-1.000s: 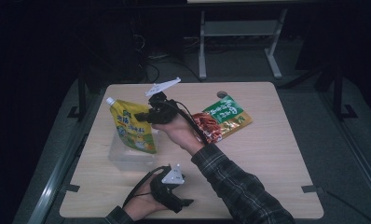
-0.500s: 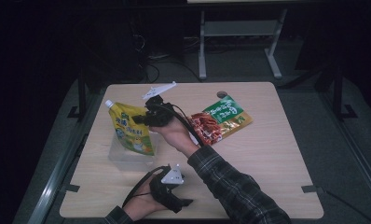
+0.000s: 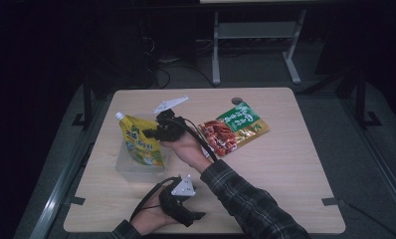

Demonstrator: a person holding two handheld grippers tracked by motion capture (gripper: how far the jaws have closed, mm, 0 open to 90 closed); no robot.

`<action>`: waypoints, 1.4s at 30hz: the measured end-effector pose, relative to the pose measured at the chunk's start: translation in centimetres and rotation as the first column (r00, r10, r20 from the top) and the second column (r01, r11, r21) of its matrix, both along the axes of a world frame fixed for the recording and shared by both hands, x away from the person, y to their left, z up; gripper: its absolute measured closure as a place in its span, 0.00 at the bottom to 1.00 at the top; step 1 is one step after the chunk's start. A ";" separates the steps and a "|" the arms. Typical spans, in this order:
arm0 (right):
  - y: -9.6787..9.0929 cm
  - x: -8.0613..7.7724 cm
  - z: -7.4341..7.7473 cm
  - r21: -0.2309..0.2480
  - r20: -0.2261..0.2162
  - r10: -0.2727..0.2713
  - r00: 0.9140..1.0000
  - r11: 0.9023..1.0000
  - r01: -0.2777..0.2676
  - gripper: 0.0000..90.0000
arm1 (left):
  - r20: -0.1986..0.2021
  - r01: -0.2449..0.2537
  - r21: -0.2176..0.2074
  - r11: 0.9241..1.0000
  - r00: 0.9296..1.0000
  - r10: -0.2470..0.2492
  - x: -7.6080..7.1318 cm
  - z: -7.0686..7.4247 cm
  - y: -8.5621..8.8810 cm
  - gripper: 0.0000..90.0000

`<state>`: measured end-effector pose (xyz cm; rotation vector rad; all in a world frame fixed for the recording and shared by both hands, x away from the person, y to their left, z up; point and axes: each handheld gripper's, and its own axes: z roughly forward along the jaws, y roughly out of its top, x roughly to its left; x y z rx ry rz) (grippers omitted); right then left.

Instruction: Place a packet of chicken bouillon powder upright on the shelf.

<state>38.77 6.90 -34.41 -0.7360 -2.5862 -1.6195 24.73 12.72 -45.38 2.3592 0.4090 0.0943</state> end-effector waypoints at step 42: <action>-11.4 -0.7 -1.5 -0.202 0.095 -0.069 0.993 0.976 0.088 0.43 | -0.016 -0.044 -0.028 0.999 0.999 0.043 0.5 0.1 0.7 0.15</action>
